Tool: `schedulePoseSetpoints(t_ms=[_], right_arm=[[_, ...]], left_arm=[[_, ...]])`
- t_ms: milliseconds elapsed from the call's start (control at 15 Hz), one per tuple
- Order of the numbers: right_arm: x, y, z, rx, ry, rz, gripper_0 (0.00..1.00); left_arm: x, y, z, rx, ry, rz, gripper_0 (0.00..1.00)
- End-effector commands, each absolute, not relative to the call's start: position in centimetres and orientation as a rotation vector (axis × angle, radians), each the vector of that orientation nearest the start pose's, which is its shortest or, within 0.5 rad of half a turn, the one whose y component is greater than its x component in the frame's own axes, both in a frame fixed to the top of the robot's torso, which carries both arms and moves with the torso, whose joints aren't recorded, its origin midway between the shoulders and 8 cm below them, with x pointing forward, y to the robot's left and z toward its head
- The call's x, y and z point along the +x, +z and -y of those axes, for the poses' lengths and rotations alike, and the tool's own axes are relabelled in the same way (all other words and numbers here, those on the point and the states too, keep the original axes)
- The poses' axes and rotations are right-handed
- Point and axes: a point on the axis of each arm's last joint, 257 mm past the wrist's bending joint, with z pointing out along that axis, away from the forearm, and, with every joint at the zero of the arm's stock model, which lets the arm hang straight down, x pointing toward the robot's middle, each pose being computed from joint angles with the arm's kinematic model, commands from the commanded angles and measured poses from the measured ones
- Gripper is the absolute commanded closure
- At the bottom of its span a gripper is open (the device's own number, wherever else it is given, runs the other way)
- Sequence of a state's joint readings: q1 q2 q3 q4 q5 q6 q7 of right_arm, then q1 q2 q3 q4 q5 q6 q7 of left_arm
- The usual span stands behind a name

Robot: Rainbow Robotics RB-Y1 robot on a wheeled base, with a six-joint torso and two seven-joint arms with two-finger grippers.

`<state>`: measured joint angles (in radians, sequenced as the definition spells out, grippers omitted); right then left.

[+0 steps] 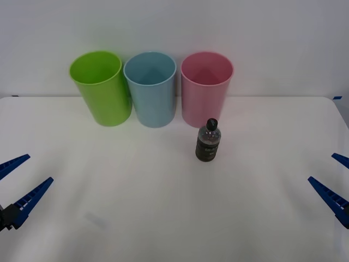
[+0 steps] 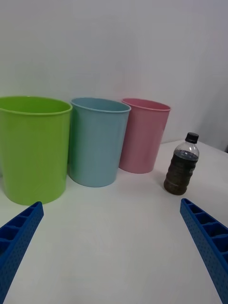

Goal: Grasp the object on the table and drop it into the matching bin: aluminum can to the light blue bin, PET bottle to the pink bin.

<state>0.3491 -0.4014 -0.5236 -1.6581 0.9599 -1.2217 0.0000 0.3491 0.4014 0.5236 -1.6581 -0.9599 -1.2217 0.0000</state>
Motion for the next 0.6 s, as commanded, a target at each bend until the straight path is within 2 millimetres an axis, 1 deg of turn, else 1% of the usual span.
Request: schedulePoseSetpoints(t_ms=[67, 133, 267, 400, 600], right_arm=[[34.2, -16.9, 33.0, -0.465, 0.567, -1.441, 0.00], [33.6, -18.4, 33.2, -0.449, 0.570, -1.478, 0.00], [33.6, -18.3, 32.9, -0.463, 0.571, -1.485, 0.00], [33.7, -18.7, 32.7, -0.465, 0.568, -1.492, 0.00], [34.0, -20.2, 31.6, -0.458, 0.590, -1.516, 0.00]], left_arm=[[34.2, -16.9, -33.0, 0.465, -0.567, -1.441, 0.00], [34.2, -16.9, -33.0, 0.465, -0.567, -1.441, 0.00], [34.2, -16.9, -33.0, 0.465, -0.567, -1.441, 0.00], [34.2, -16.9, -33.0, 0.465, -0.567, -1.441, 0.00], [34.2, -16.9, -33.0, 0.465, -0.567, -1.441, 0.00]])
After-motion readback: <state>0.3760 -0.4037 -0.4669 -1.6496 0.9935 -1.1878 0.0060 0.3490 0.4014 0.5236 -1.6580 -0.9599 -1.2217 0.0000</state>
